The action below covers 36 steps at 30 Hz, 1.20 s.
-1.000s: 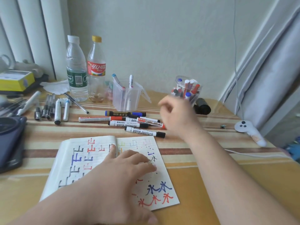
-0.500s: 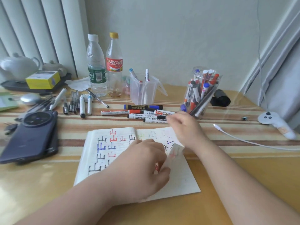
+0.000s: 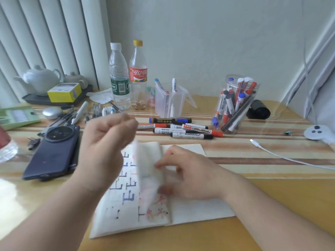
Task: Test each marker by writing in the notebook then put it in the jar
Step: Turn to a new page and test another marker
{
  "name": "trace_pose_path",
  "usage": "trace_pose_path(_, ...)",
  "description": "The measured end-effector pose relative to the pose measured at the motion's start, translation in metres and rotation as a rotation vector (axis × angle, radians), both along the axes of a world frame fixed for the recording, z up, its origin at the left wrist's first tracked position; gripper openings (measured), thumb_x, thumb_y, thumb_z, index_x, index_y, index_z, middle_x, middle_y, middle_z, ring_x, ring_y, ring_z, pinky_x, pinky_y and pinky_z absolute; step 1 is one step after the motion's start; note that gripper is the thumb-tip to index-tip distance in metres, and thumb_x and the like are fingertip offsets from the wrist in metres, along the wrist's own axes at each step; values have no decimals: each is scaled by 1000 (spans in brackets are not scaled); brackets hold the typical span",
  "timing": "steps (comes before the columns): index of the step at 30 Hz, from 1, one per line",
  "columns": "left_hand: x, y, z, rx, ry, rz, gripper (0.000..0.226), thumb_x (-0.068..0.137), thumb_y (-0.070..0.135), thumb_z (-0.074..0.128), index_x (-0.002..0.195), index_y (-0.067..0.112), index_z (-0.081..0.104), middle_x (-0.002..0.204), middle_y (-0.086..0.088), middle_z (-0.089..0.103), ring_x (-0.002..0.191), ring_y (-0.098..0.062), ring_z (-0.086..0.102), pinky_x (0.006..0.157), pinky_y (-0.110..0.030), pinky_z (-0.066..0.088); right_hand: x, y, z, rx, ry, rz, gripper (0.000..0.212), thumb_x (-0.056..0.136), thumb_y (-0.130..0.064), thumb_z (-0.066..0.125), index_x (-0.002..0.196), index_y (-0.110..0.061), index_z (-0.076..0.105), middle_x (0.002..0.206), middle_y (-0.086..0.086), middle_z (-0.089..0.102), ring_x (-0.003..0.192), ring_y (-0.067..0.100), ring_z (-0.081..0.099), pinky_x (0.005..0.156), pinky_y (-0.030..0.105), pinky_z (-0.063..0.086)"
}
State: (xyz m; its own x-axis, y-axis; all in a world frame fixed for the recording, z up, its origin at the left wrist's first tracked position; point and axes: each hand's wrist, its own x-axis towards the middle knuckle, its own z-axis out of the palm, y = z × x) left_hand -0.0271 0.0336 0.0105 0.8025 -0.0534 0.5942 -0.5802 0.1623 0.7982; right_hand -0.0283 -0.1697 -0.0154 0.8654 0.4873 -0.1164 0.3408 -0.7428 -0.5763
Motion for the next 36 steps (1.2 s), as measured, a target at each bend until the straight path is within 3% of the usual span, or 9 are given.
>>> trace_pose_path(3, 6, 13, 7, -37, 8, 226, 32, 76, 26, 56, 47, 22, 44, 49, 0, 27, 53, -21, 22, 52, -36, 17, -5, 6, 4, -234, -91, 21, 76, 72, -79, 66, 139, -51, 45, 117, -27, 36, 104, -1, 43, 89, 28, 40)
trace_pose_path(7, 12, 9, -1, 586, 89, 396, 33, 87, 38, 63, 64, 15, 57, 54, 9, 51, 52, -5, 44, 53, -23, 37, -3, 16, -2, -357, -220, 80, 90, 71, -87, 55, 146, -43, 33, 126, -11, 35, 118, 13, 39, 95, 37, 41)
trace_pose_path(11, 8, -20, -32, 1004, 198, 201, 20, 98, 42, 49, 106, 30, 62, 104, 17, 63, 98, 0, 56, 87, -26, 45, -6, 20, -7, -357, -300, 47, 101, 70, -84, 62, 149, -29, 29, 137, -9, 36, 124, 15, 38, 101, 34, 41)
trace_pose_path(15, 13, -30, -41, 1106, 324, 43, 61, 95, 65, 20, 119, 24, 57, 124, 5, 61, 124, -16, 50, 106, -36, 36, 5, -2, -1, 15, -41, 71, 64, 75, -62, 76, 131, -36, 59, 130, -24, 53, 113, -4, 52, 97, 22, 46)
trace_pose_path(17, 18, -29, -44, 1387, 298, 85, 70, 97, 65, 16, 144, 21, 42, 155, 0, 39, 149, -19, 25, 122, -42, 19, 19, -24, -5, 98, -149, -65, 37, 83, -49, 74, 114, -30, 72, 114, -18, 64, 93, 1, 60, 87, 28, 52)
trace_pose_path(19, 22, -30, -49, 1567, 289, 111, 76, 99, 65, 19, 159, 19, 11, 168, 3, 6, 155, -14, -1, 126, -46, 1, 35, -46, -12, 1, -363, -286, 31, 89, -32, 70, 118, -23, 71, 115, -18, 62, 91, 3, 56, 90, 27, 49)
trace_pose_path(24, 28, -25, -49, 1628, 242, 120, 104, 76, 89, 15, 158, 27, 12, 166, 12, 9, 153, -15, 5, 125, -48, 2, 59, -63, -22, -266, -426, -489, 37, 90, -12, 52, 125, -18, 64, 128, -4, 58, 118, 20, 52, 94, 38, 50)
trace_pose_path(29, 22, -24, -46, 1568, 141, 148, 116, 50, 102, 26, 146, 37, 32, 144, 12, 32, 134, -16, 29, 113, -38, 22, 64, -58, -23, -336, -446, -530, 34, 89, -5, 51, 115, -21, 65, 115, -2, 57, 107, 24, 55, 83, 39, 53)
trace_pose_path(36, 21, -28, -46, 1446, 135, 192, 115, 48, 100, 45, 147, 43, 31, 138, 15, 36, 130, -14, 29, 107, -33, 21, 56, -55, -5, -426, -364, -539, 17, 83, -13, 59, 94, -23, 65, 99, -4, 55, 83, 19, 55, 72, 39, 55)
